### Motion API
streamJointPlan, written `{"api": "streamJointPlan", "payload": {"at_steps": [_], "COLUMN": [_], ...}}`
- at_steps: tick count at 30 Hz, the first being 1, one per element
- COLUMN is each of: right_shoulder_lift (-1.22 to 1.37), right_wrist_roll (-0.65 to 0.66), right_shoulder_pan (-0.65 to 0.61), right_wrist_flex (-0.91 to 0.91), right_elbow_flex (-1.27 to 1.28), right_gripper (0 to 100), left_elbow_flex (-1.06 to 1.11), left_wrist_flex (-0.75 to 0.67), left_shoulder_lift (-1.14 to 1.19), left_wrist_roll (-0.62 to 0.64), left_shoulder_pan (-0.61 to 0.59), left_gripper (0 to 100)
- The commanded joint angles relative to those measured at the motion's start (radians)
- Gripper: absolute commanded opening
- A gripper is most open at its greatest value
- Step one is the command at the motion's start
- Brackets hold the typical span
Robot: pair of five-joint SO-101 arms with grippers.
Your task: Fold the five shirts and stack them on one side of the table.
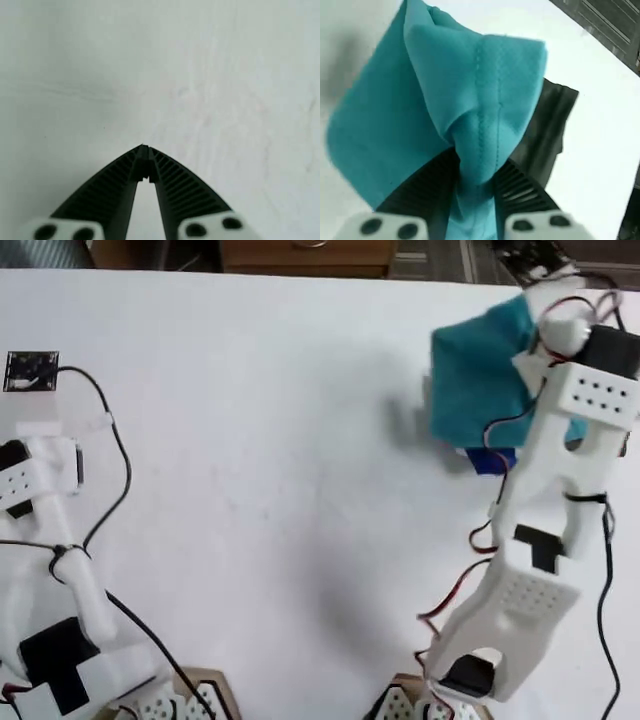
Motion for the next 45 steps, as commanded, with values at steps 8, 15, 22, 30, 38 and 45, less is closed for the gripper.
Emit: {"api": "streamJointPlan", "payload": {"at_steps": [8, 15, 22, 30, 38, 45], "right_shoulder_lift": [0.179, 0.245, 0.252, 0.240, 0.231, 0.231], "right_wrist_roll": [0.091, 0.091, 0.072, -0.370, -0.463, -0.428], "right_shoulder_pan": [0.124, 0.147, 0.148, 0.194, 0.127, -0.015], "right_wrist_flex": [-0.311, -0.446, -0.326, -0.403, -0.203, 0.088], "right_elbow_flex": [-0.014, -0.014, -0.015, -0.235, -0.295, -0.295], "right_gripper": [1.9, 2.4, 15.1, 24.6, 13.5, 1.6], "left_elbow_flex": [-0.007, -0.007, -0.007, -0.005, -0.005, -0.005], "left_wrist_flex": [-0.009, -0.009, -0.009, -0.009, -0.009, -0.015], "left_shoulder_lift": [-0.052, -0.054, -0.054, -0.049, -0.049, -0.048], "left_wrist_roll": [0.008, 0.006, 0.003, 0.002, 0.002, 0.000], "left_shoulder_pan": [0.002, -0.003, -0.005, -0.005, -0.005, -0.005], "left_gripper": [3, 3, 3, 3, 3, 3]}}
